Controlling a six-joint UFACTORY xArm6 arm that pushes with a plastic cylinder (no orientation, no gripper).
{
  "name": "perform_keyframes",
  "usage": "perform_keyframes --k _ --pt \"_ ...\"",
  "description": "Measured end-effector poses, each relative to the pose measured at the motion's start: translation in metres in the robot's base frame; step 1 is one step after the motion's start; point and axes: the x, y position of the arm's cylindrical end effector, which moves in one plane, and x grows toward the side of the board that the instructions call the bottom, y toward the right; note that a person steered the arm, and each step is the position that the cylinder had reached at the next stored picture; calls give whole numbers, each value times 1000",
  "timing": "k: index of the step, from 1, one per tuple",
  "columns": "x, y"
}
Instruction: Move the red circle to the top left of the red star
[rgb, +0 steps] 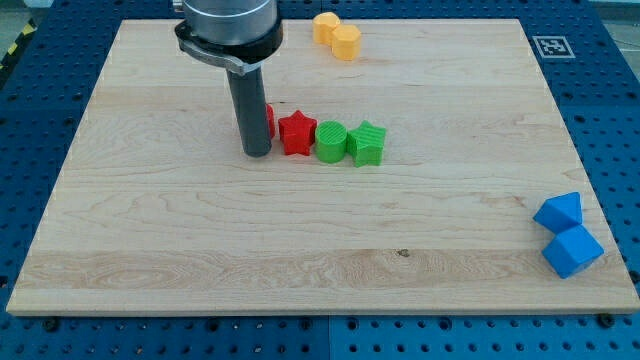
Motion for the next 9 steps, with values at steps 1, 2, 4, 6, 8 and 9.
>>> perform_keyframes --k 1,2,4,6,8,9 --pt "0 -26" --pt "-9 -51" --pt "-11 -32" --pt "-14 -28" --pt "-14 -10" --pt "-14 -3"
